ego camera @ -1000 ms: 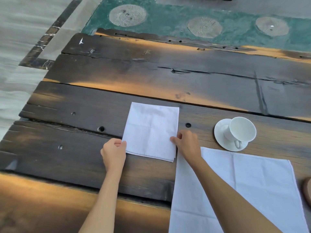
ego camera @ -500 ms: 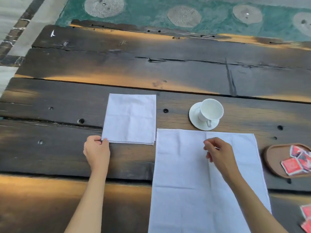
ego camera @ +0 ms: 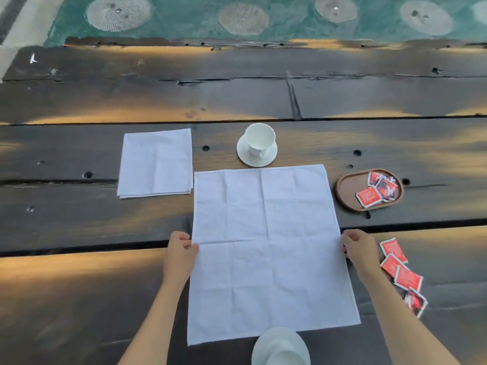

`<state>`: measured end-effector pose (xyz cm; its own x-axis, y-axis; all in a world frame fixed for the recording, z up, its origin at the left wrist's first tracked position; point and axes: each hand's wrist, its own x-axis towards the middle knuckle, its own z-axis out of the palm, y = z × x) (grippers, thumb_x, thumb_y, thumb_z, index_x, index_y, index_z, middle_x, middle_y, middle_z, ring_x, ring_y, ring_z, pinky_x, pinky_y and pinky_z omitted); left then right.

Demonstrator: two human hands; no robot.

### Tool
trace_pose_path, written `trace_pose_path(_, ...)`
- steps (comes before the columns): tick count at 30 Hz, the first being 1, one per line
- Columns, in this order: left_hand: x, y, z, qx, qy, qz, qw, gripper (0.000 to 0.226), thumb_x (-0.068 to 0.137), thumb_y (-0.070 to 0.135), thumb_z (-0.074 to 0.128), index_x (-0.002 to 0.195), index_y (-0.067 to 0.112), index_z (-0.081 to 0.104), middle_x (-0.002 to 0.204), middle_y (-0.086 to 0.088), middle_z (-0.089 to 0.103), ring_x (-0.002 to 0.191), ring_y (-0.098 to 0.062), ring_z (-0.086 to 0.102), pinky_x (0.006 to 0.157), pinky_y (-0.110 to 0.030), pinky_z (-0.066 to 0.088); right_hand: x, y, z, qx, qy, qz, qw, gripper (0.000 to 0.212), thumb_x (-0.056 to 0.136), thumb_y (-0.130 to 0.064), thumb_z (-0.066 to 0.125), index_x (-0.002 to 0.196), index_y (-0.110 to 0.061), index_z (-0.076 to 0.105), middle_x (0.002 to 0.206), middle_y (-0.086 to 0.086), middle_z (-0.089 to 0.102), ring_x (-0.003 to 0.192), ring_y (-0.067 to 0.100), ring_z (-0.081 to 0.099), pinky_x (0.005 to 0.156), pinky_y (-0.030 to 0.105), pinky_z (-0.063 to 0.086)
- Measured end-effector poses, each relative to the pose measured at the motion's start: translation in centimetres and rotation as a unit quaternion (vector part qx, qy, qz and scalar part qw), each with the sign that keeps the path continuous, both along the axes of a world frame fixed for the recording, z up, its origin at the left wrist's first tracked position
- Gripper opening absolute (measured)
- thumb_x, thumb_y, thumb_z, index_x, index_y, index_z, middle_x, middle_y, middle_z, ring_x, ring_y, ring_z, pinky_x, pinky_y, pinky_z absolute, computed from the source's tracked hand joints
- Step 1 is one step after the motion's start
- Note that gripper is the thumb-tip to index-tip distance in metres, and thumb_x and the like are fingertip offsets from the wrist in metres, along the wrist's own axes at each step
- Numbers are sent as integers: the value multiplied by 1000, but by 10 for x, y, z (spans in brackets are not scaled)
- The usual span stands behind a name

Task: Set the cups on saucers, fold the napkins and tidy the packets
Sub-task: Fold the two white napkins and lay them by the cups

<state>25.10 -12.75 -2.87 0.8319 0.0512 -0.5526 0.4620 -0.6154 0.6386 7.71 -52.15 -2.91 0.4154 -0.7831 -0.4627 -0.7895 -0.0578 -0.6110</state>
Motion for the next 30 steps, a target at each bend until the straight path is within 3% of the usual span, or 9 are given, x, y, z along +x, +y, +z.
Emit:
trace_pose_path(5,-1,-9,1,28,-31,8,999,17,94,12,70,104,16,58,99,-2,64,86,-19,62,64,-33,50,6,3,4,-22,-17,44,999,14,82,-7,69,70,-15,72,69,0,72,69,22,63,57,25,45)
trace_pose_path(9,4,-11,1,27,-55,22,998,10,93,13,71,98,16,63,91,0,67,87,-23,64,76,-41,55,12,-3,4,-14,-6,30,999,12,82,-12,73,70,-13,73,71,4,72,71,25,64,62,30,46)
trace_pose_path(12,8,-8,0,-15,-51,38,998,16,92,7,71,86,21,69,91,-3,70,87,-23,65,74,-37,53,19,-6,6,17,-19,23,999,18,82,-6,73,65,-8,66,66,8,63,65,24,54,62,31,42)
trace_pose_path(16,10,1,9,-63,-40,72,995,21,90,6,74,82,26,76,92,-2,76,90,-18,68,75,-31,51,20,-6,19,41,-92,22,995,16,88,-4,66,73,-6,60,70,7,57,64,20,46,54,29,35)
trace_pose_path(19,9,5,23,-76,-52,78,993,23,90,8,76,80,28,76,79,11,77,89,-8,67,68,-23,47,12,-6,36,47,-171,36,984,14,90,-1,65,86,-13,59,77,5,62,61,11,51,53,24,38)
trace_pose_path(21,9,8,33,-83,-58,66,993,22,89,9,77,81,30,77,76,20,77,87,-3,67,67,-21,46,8,-8,49,56,-210,66,974,19,90,-2,63,94,-21,63,74,-6,66,58,3,54,53,18,41)
trace_pose_path(24,7,10,49,-79,-76,56,992,25,87,10,80,82,34,77,83,16,76,88,-5,67,65,-21,47,5,-12,67,69,-229,101,966,27,91,-4,65,96,-28,75,73,-18,71,67,-2,59,63,16,46)
trace_pose_path(26,5,11,60,-75,-96,58,991,26,85,10,82,81,36,76,90,14,74,89,-6,67,64,-20,46,4,-16,77,74,-240,106,962,26,88,-5,72,90,-29,80,81,-11,74,75,4,63,70,20,49)
trace_pose_path(30,-2,14,82,-94,-136,56,985,27,87,8,79,81,34,76,89,8,76,87,-7,67,67,-19,47,0,-17,96,46,-267,127,954,22,83,-6,79,91,-27,80,79,4,63,74,12,55,64,10,46)
